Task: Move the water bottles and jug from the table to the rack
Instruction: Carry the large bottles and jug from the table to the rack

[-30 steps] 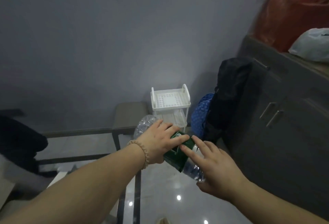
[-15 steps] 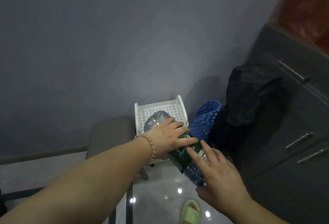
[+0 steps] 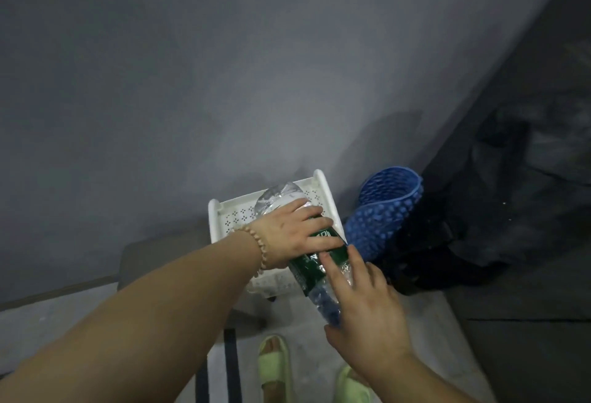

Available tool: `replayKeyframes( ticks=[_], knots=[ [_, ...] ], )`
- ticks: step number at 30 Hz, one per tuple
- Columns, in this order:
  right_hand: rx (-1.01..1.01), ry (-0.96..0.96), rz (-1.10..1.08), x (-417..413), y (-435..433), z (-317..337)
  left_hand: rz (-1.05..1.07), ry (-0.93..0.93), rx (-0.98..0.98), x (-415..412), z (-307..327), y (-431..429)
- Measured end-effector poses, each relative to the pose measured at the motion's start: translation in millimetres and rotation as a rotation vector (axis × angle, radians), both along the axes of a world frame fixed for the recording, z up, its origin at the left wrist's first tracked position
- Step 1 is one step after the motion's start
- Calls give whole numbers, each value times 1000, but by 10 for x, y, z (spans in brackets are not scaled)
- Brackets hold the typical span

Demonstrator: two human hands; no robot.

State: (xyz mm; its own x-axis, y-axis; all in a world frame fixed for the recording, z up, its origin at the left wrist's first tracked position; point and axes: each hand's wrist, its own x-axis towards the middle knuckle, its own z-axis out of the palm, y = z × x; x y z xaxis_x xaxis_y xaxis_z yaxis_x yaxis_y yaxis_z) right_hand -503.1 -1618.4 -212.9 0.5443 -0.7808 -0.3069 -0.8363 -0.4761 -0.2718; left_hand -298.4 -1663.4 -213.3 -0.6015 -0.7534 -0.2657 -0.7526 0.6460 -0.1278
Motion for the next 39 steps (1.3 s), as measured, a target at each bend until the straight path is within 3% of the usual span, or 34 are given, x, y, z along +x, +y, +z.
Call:
replayKeyframes(
  ticks=[11,17,23,28,39],
  knots=[
    [16,2,-205,659,-338,-655,-174,99,41,454,-913,-741],
    [15,1,-315,804,-379,-886,-198,152,20,579,-1107,-858],
    [-105,-77,-299,912,-407,-991,-120,175,-5,791,-1195,-852],
    [-200,-101,-279,1043,-432,-1029,125,252,34,834,-1070,-934],
    [-242,-3,-171,1074,-310,-1180,275,102,94,680,-1104,-668]
  ],
)
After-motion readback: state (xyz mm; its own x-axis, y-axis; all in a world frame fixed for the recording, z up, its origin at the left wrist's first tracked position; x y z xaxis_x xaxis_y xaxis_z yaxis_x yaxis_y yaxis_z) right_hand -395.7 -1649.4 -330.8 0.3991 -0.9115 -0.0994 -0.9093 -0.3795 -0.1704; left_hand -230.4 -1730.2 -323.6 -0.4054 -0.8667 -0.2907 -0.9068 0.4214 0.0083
